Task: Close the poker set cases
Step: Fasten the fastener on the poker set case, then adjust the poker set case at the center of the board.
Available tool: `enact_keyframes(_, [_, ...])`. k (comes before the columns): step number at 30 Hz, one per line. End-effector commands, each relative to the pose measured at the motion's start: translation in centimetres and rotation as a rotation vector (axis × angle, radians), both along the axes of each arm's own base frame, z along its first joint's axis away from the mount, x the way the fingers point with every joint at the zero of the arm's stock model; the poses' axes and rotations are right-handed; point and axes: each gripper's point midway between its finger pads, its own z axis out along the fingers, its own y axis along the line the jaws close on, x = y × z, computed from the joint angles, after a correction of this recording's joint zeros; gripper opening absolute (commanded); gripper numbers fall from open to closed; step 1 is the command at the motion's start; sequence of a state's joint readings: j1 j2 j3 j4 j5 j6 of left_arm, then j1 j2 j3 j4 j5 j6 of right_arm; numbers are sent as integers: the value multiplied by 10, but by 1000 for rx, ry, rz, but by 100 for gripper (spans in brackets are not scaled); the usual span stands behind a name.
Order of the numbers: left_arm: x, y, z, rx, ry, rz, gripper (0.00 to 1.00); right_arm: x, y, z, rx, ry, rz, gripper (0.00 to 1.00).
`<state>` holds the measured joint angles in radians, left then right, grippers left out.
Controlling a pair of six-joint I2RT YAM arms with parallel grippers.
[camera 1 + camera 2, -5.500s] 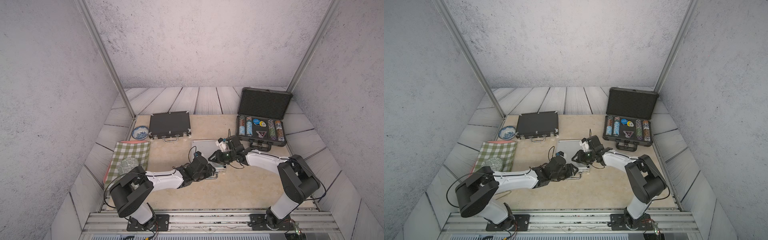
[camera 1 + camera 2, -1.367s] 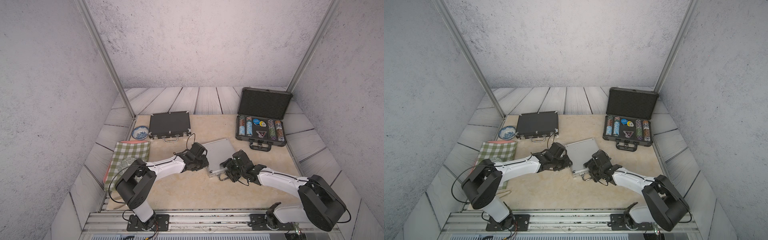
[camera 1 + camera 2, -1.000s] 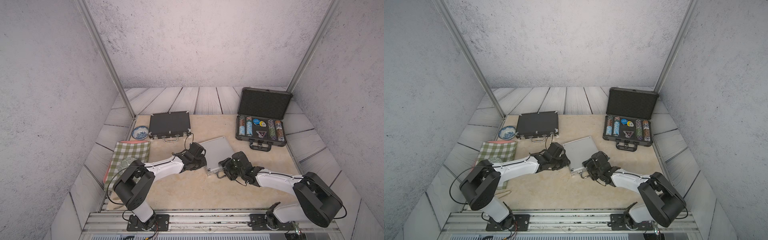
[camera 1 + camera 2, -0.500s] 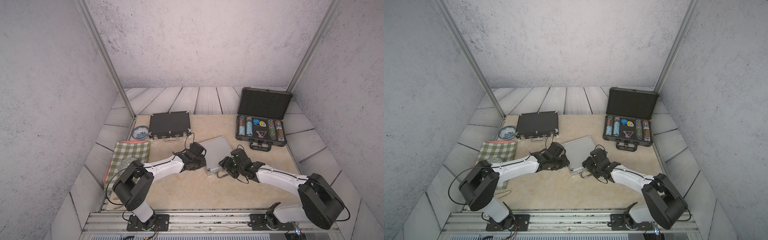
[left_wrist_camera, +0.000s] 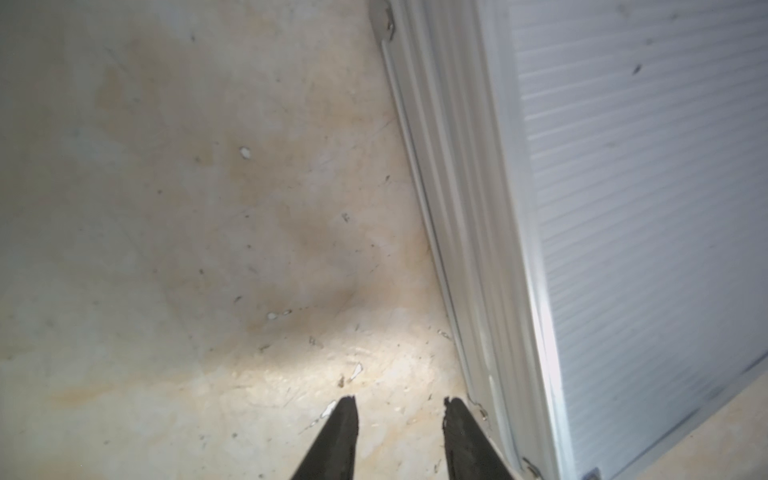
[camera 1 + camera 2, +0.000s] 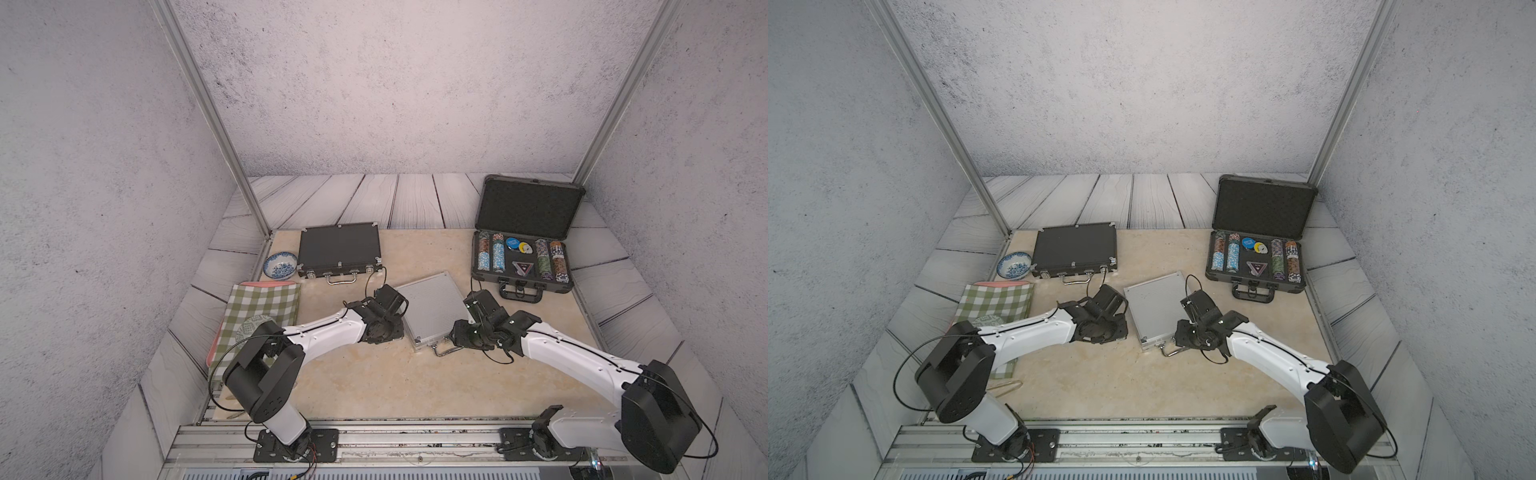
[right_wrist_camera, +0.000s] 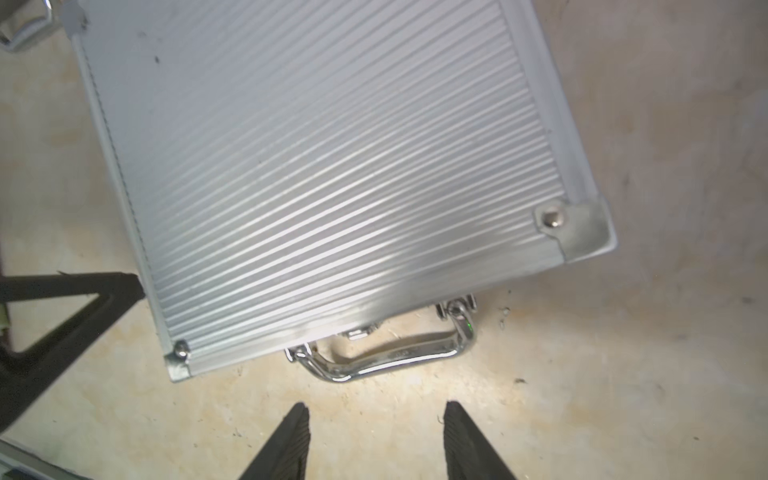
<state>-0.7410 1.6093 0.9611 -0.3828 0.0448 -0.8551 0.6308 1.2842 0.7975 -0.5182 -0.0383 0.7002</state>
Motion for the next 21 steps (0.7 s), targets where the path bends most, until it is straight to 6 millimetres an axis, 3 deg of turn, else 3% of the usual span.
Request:
enact_keyframes(1, [0, 14, 1, 58, 1, -5, 39, -7, -17, 5, -93, -10, 56, 52])
enact_keyframes(12, [2, 21, 7, 77, -12, -6, 39, -12, -30, -16, -166, 16, 57, 47])
enact_keyframes(21, [4, 26, 12, 79, -20, 5, 39, -10, -28, -28, -153, 16, 68, 46])
